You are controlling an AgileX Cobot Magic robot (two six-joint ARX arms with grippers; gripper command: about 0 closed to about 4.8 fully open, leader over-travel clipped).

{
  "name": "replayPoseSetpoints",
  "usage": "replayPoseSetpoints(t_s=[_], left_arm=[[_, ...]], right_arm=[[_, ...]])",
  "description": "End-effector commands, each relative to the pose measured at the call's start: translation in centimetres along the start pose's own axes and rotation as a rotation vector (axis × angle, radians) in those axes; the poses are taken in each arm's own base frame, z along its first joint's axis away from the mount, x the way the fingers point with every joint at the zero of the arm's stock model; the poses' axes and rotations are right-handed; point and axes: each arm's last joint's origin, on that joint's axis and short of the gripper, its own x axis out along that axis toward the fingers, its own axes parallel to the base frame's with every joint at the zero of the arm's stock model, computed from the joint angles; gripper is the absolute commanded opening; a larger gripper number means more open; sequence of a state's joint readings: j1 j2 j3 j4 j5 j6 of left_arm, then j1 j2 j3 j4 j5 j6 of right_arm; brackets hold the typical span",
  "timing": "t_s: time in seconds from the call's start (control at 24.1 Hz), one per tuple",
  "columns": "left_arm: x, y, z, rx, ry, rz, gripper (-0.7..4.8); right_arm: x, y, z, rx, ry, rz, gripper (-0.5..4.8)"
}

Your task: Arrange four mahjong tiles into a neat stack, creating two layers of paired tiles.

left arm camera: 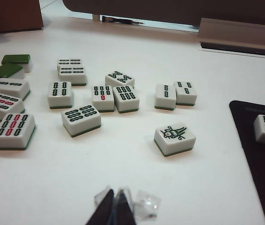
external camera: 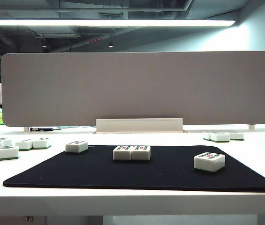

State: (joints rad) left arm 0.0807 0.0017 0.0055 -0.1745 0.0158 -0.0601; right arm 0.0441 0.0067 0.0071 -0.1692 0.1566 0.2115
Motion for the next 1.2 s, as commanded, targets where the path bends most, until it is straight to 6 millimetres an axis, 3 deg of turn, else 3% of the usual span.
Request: replayPoseSetpoints(t_s=[0.04,0.66,1.0,1.2], left_arm=[[0.0,0.0,-0.1,0.000,0.012,-0.002,-0.06],[0.0,0.0,-0.1,-0.001,0.012,-0.002,-0.06],[0.0,0.0,-0.1,-0.001,0.012,-0.002,-0.06],[0.0,0.0,-0.1,-0.001,0.012,-0.002,-0.06]], right_arm=[[0.0,0.0,0.2,0.000,-0.022,0.007,-0.01],[-0.3,0.3,1.4,0.009,-0.099,0.020,-0.02],[-1.4,0.6,3.8,0.015,-0.133,0.028,-0.02],[-3.4,0.9,6.9,0.017,-0.148,0.035,-0.01]])
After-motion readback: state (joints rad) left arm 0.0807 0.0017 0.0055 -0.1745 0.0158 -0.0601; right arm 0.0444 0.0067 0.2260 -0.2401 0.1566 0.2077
